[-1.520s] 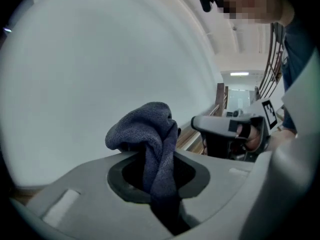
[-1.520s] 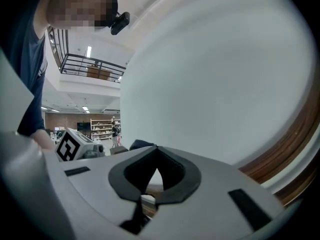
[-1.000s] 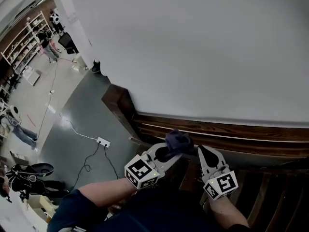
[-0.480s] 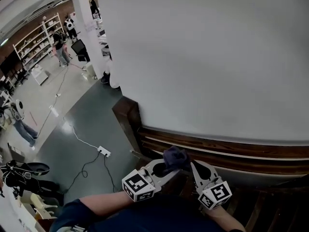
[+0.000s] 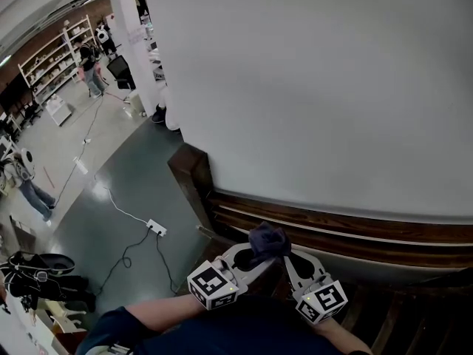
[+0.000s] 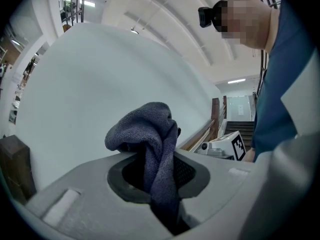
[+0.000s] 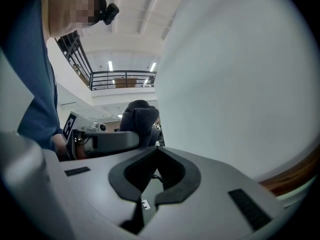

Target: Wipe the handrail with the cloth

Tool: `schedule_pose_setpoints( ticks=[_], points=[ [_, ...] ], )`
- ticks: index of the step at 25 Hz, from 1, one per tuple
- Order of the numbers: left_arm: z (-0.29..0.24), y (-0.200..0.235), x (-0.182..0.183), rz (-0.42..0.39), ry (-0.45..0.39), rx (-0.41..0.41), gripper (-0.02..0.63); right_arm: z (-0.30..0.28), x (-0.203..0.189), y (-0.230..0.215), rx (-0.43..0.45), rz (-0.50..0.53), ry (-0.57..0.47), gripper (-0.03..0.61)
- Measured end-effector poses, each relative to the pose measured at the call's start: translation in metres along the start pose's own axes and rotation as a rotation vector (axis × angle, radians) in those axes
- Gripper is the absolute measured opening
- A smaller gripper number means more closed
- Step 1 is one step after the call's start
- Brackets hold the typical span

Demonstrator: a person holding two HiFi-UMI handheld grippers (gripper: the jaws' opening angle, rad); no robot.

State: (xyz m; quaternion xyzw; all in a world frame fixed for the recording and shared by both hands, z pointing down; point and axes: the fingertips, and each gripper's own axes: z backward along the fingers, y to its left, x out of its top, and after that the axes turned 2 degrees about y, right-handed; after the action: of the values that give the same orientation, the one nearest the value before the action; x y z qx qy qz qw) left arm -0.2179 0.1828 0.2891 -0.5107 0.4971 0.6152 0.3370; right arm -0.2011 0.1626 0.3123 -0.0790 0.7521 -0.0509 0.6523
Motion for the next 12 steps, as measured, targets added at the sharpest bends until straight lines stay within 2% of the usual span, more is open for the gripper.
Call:
schedule_pose_setpoints(
  ticks=[12],
  points=[
    [-0.0055, 0.0012, -0.0009, 0.012, 0.006, -0.003, 0.078, -0.0021, 0.0, -0.0009, 0.004, -0.009, 0.009, 0.008]
  ],
)
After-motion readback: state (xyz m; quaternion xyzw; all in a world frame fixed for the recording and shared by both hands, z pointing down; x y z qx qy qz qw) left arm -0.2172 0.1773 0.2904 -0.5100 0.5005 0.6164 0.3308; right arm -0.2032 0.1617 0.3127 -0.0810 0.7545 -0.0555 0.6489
